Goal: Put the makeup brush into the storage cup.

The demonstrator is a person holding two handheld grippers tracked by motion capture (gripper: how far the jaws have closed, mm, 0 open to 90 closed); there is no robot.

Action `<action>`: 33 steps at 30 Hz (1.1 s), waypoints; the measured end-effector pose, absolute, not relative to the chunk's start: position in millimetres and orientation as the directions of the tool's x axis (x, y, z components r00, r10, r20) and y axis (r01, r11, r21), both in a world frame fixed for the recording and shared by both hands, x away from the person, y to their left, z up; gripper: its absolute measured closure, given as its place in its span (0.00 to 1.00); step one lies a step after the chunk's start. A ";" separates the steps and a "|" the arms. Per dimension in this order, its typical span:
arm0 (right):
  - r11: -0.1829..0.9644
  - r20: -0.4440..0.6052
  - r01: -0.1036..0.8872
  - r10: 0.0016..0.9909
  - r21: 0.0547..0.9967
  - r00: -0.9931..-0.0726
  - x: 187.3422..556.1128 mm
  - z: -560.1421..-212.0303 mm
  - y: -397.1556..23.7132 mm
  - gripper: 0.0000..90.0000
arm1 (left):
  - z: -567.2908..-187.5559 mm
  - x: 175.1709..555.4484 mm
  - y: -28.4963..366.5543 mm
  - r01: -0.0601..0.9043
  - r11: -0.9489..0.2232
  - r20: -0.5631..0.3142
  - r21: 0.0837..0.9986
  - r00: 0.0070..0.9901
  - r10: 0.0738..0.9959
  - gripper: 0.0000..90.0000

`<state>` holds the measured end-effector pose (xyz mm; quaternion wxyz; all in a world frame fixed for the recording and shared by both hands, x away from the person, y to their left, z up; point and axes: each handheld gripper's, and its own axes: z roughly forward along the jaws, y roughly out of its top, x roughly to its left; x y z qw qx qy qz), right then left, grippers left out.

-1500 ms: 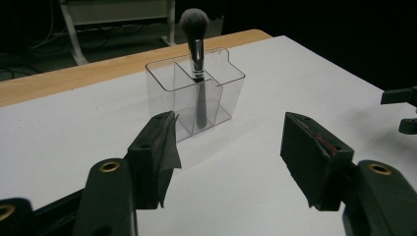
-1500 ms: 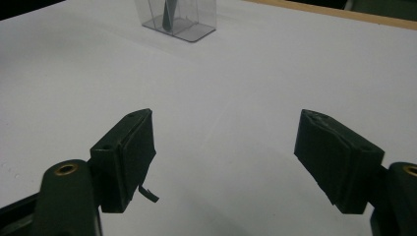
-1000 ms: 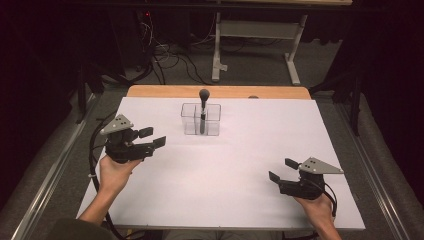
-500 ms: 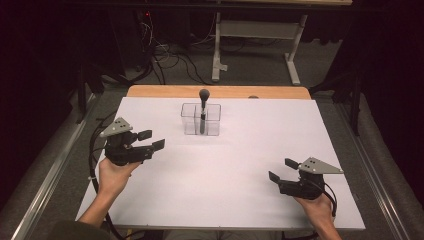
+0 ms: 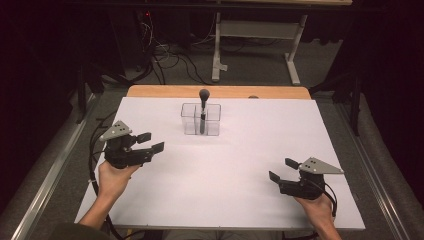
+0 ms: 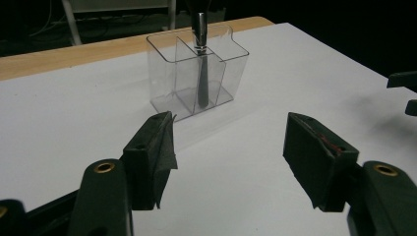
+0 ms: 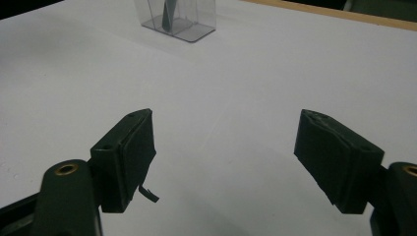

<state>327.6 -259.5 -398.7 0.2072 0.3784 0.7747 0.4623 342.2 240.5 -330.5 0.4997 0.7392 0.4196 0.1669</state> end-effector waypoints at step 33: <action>0.278 0.035 0.401 0.783 0.873 -0.620 327.6 -398.4 -260.5 0.28 | -350.1 334.9 244.4 0.462 -0.133 -0.186 0.877 0.581 0.792 0.37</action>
